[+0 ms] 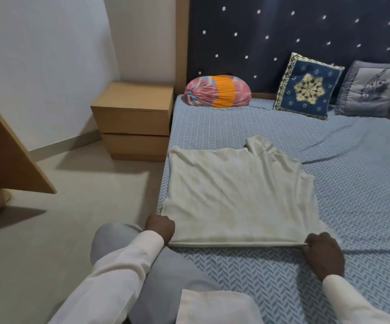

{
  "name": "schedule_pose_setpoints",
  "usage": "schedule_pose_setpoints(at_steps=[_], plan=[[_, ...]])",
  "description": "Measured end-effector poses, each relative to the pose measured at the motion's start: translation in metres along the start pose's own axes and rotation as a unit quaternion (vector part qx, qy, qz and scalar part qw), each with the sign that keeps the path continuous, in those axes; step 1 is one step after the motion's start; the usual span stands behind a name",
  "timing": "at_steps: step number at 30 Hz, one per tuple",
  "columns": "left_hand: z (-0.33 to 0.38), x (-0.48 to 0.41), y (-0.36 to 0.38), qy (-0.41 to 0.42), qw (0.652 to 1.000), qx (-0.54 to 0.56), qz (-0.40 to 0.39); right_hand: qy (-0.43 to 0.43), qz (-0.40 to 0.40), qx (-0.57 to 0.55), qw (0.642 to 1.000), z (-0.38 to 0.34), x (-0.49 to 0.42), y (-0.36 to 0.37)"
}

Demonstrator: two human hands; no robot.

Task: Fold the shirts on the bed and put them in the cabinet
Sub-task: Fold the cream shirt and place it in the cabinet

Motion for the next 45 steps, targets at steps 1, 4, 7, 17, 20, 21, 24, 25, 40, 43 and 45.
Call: schedule_pose_setpoints(at_steps=[1,4,7,17,20,21,24,25,40,43,45], plan=[[0.001,0.000,0.003,0.008,1.000,-0.006,-0.014,-0.005,-0.029,0.002,1.000,-0.005,0.006,0.003],[0.005,0.002,0.007,0.017,0.995,-0.013,-0.093,0.032,-0.080,-0.040,0.995,-0.008,0.018,0.006],[0.012,-0.007,-0.004,-0.007,0.995,0.022,-0.097,0.158,0.022,-0.163,0.974,0.019,0.018,-0.001],[0.135,-0.063,-0.028,0.108,0.976,0.190,0.014,0.359,-0.085,-0.379,0.848,0.051,-0.057,0.048],[0.129,-0.066,-0.017,0.104,0.985,0.137,0.008,0.461,-0.082,-0.526,0.710,0.077,-0.083,0.087],[0.124,-0.067,-0.015,0.092,0.987,0.133,0.003,0.467,-0.075,-0.594,0.650,0.086,-0.092,0.103],[0.122,-0.069,-0.010,0.069,0.990,0.121,-0.004,0.494,-0.016,-0.679,0.543,0.079,-0.065,0.049],[0.123,-0.070,-0.010,0.067,0.991,0.118,-0.003,0.497,0.006,-0.696,0.518,0.079,-0.055,0.033],[0.142,-0.087,-0.028,0.114,0.982,0.150,0.016,0.406,0.044,-0.282,0.868,0.106,-0.053,0.019],[0.148,-0.102,-0.032,0.105,0.980,0.169,0.012,0.359,-0.017,-0.246,0.900,0.097,-0.075,0.025],[0.153,-0.118,-0.037,0.098,0.981,0.168,0.022,0.405,0.007,-0.259,0.877,0.114,-0.078,0.029]])
Point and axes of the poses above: each hand's wrist, its own x-axis away from the middle knuckle, its own y-axis out of the palm, z = x × y, the point moved 5 cm from there along -x, towards the middle knuckle, and after that the axes turned 10 degrees about z, right-handed, at the moved point
